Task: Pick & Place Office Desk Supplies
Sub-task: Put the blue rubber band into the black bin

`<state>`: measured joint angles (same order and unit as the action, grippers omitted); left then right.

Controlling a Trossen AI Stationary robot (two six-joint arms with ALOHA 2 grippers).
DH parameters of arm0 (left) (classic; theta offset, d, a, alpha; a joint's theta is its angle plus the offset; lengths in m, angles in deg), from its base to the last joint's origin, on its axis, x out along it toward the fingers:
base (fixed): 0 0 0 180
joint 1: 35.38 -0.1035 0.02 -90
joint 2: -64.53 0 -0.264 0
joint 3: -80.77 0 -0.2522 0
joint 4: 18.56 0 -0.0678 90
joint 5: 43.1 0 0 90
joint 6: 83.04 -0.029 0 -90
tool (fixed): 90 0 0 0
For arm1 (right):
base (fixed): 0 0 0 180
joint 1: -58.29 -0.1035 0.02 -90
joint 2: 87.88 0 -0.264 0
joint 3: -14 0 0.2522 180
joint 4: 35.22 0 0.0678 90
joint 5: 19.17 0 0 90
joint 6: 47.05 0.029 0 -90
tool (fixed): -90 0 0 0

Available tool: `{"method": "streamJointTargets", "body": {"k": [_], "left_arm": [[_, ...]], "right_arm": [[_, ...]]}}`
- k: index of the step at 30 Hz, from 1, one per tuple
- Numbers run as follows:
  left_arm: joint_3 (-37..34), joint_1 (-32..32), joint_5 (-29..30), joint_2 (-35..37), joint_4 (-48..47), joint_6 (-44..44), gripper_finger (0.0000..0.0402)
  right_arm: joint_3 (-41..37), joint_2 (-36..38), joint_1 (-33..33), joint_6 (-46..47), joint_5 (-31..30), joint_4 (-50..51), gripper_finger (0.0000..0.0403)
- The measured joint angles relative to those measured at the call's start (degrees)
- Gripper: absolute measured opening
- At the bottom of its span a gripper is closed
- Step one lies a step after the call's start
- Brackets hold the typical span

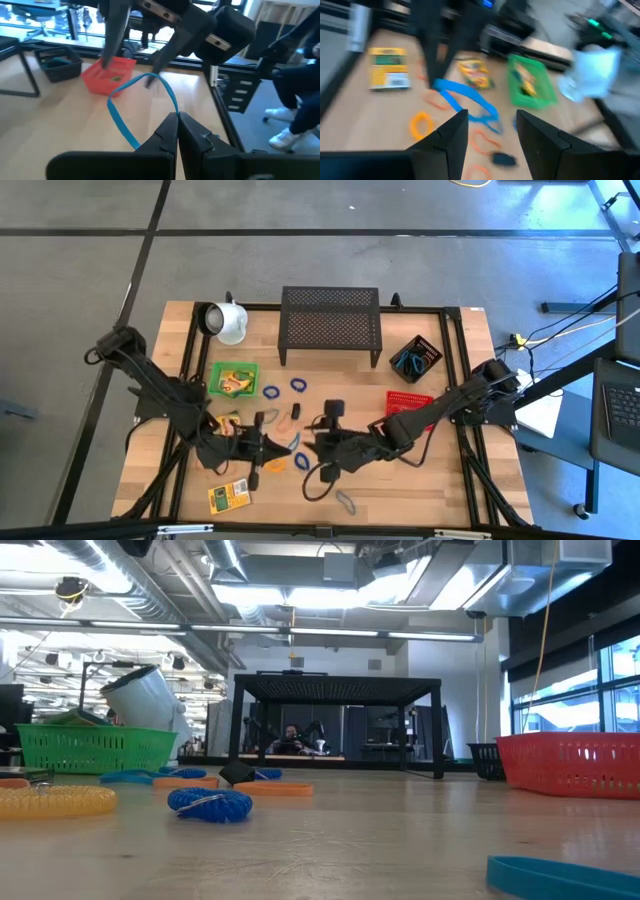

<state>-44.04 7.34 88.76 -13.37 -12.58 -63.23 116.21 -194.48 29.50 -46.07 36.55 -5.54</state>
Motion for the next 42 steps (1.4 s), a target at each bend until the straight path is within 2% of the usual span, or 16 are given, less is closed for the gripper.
{"method": "streamJointTargets", "body": {"k": [3, 7, 19, 26, 35, 38, 42], "left_arm": [[0.00, 0.00, -0.22, -0.82, 1.48, -0.11, 0.0003], [0.00, 0.00, -1.39, -1.13, 2.64, -0.10, 0.0005], [0.00, 0.00, -3.02, -1.08, 7.55, -3.56, 0.0005], [0.00, -0.01, -2.99, -1.07, 8.86, -5.86, 0.0003], [0.00, -0.02, -2.91, -1.08, 8.84, -6.03, 0.0004], [0.00, -0.02, -1.89, -1.08, 8.84, -4.93, 0.0013], [0.00, -0.03, 0.56, -1.07, 8.77, -4.67, 0.0044]], "right_arm": [[-1.18, -0.02, 0.08, -4.51, 4.78, -5.47, 0.0167], [-1.40, -0.02, 0.29, -6.55, 8.25, -7.40, 0.0167], [-1.40, -0.02, 0.47, -6.11, 8.25, -7.81, 0.0159], [-1.40, -0.02, 0.52, -6.07, 8.39, -7.80, 0.0113], [-1.40, -0.02, 0.52, -1.77, 8.40, -7.78, 0.0010], [-1.40, -0.02, 0.52, -1.50, 8.39, -7.78, 0.0010], [-1.39, -0.02, 0.52, -1.39, 8.36, -7.46, 0.0007]]}}
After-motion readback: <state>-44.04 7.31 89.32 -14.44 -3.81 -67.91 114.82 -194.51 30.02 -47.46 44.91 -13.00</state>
